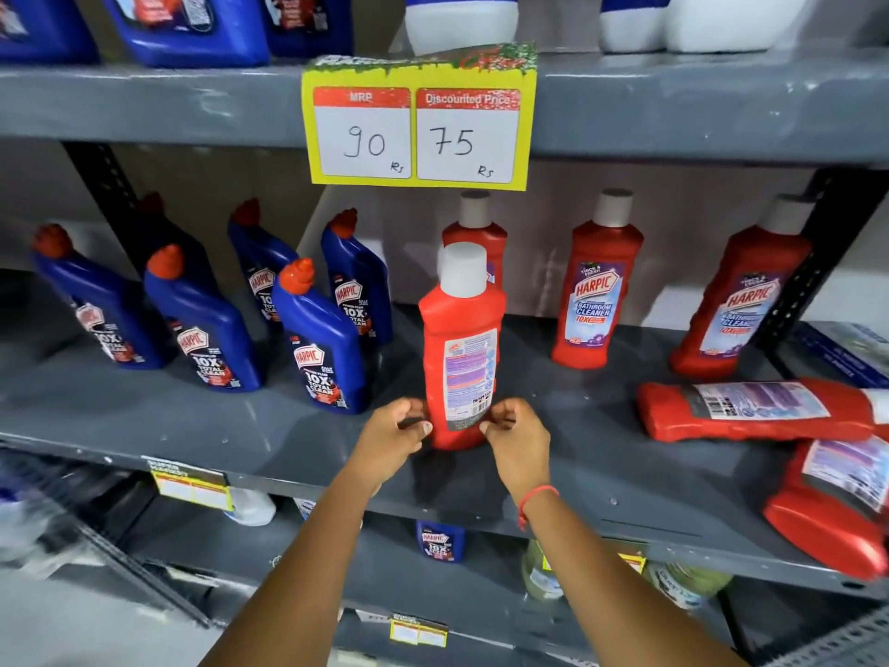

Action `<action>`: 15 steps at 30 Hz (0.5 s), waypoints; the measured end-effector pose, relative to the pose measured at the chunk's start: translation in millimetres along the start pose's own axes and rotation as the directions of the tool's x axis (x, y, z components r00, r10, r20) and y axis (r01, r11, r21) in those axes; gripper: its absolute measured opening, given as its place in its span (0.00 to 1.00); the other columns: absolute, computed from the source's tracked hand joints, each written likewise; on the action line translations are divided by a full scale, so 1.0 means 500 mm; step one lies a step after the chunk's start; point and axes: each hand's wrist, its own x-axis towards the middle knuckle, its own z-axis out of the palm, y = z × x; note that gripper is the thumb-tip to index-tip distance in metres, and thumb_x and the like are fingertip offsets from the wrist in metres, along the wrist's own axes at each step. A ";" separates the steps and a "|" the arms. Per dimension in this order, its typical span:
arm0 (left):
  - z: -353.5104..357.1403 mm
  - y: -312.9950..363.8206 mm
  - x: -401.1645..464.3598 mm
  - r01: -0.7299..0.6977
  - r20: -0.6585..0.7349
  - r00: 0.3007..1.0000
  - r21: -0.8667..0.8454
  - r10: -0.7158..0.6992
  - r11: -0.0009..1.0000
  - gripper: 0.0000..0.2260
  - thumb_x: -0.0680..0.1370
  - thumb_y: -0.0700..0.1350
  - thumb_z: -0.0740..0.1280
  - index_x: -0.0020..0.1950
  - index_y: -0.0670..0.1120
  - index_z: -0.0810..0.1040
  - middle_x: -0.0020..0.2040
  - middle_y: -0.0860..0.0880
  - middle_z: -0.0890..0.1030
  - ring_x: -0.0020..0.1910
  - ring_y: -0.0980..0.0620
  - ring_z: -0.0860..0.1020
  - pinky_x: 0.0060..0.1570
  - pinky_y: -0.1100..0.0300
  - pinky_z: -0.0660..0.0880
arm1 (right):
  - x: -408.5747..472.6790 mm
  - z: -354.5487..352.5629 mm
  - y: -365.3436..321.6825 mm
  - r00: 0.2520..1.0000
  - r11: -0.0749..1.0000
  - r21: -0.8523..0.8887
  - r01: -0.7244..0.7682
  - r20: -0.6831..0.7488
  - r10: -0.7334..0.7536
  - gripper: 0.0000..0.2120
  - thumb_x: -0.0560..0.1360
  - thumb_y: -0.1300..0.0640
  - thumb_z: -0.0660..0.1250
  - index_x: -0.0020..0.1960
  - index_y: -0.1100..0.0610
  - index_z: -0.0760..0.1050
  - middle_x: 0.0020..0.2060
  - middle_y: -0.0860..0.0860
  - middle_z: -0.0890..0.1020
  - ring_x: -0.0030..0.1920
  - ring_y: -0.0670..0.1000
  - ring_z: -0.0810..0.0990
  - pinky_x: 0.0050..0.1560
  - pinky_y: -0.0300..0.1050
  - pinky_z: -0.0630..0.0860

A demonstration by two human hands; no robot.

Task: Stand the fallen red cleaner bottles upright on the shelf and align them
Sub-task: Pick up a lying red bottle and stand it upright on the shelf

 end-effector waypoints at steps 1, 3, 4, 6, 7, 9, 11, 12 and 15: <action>-0.001 0.000 -0.001 0.002 -0.017 1.000 0.001 -0.002 1.000 0.11 0.74 0.35 0.63 0.39 0.51 0.75 0.41 0.51 0.78 0.40 0.55 0.77 0.42 0.62 0.75 | 0.000 0.003 -0.006 0.999 1.000 0.002 -0.006 0.033 0.006 0.11 0.67 0.71 0.66 0.46 0.59 0.74 0.43 0.53 0.80 0.45 0.50 0.77 0.48 0.38 0.72; 0.001 -0.001 -0.003 -0.004 -0.042 0.999 0.016 0.005 1.000 0.12 0.74 0.35 0.63 0.35 0.50 0.75 0.37 0.50 0.78 0.37 0.55 0.77 0.40 0.60 0.75 | -0.004 0.009 -0.015 0.988 1.000 -0.011 -0.017 0.153 0.018 0.23 0.64 0.70 0.67 0.58 0.58 0.72 0.48 0.50 0.78 0.49 0.48 0.75 0.52 0.38 0.72; 0.002 -0.002 -0.004 -0.013 -0.050 0.999 0.029 0.015 0.999 0.12 0.74 0.35 0.63 0.34 0.49 0.75 0.36 0.49 0.78 0.36 0.54 0.78 0.40 0.59 0.76 | -0.007 0.012 -0.020 0.973 1.000 -0.011 -0.015 0.229 0.017 0.27 0.63 0.69 0.68 0.60 0.56 0.70 0.48 0.48 0.77 0.50 0.48 0.75 0.49 0.35 0.72; 0.003 -0.007 -0.004 -0.036 -0.067 0.997 0.075 0.041 0.997 0.11 0.73 0.35 0.64 0.34 0.49 0.75 0.36 0.47 0.79 0.36 0.50 0.77 0.41 0.53 0.77 | -0.016 0.018 -0.025 0.930 1.000 0.019 0.003 0.367 -0.010 0.28 0.60 0.67 0.72 0.57 0.51 0.68 0.47 0.45 0.77 0.49 0.47 0.76 0.41 0.28 0.71; 0.004 -0.010 -0.005 -0.043 -0.071 0.996 0.099 0.051 0.994 0.11 0.72 0.35 0.64 0.33 0.49 0.75 0.36 0.47 0.78 0.37 0.49 0.77 0.41 0.52 0.77 | -0.019 0.022 -0.023 0.919 0.999 0.028 0.017 0.393 -0.026 0.29 0.60 0.66 0.74 0.56 0.51 0.68 0.48 0.45 0.77 0.49 0.47 0.75 0.41 0.28 0.72; 0.004 -0.016 -0.006 -0.046 -0.069 0.996 0.116 0.055 0.992 0.11 0.72 0.36 0.64 0.33 0.50 0.76 0.37 0.48 0.79 0.37 0.50 0.76 0.39 0.55 0.77 | -0.019 0.028 -0.024 0.935 0.999 -0.018 0.047 0.354 -0.038 0.30 0.61 0.62 0.75 0.59 0.55 0.68 0.52 0.50 0.72 0.51 0.47 0.72 0.50 0.34 0.70; 0.005 -0.018 -0.005 -0.042 -0.065 0.997 0.128 0.050 0.991 0.11 0.72 0.37 0.65 0.33 0.51 0.76 0.37 0.49 0.79 0.37 0.51 0.77 0.40 0.56 0.78 | -0.013 0.027 -0.026 0.953 0.993 -0.094 0.071 0.301 -0.040 0.28 0.61 0.60 0.75 0.59 0.56 0.69 0.52 0.51 0.70 0.51 0.47 0.70 0.53 0.38 0.68; 0.006 -0.019 -0.002 -0.041 -0.066 0.997 0.130 0.049 0.991 0.11 0.71 0.37 0.65 0.33 0.51 0.76 0.37 0.49 0.80 0.37 0.50 0.77 0.42 0.54 0.78 | -0.010 0.024 -0.025 0.953 0.993 -0.096 0.071 0.301 -0.039 0.27 0.62 0.60 0.75 0.58 0.56 0.70 0.51 0.50 0.71 0.50 0.47 0.72 0.51 0.37 0.70; 0.008 -0.014 0.006 -0.031 -0.071 0.997 0.117 0.040 0.993 0.07 0.70 0.38 0.68 0.38 0.49 0.76 0.38 0.46 0.80 0.36 0.50 0.77 0.47 0.50 0.77 | 0.001 0.014 -0.024 0.951 0.999 -0.044 -0.001 0.308 0.014 0.26 0.62 0.63 0.72 0.57 0.52 0.67 0.46 0.47 0.77 0.42 0.41 0.76 0.35 0.26 0.71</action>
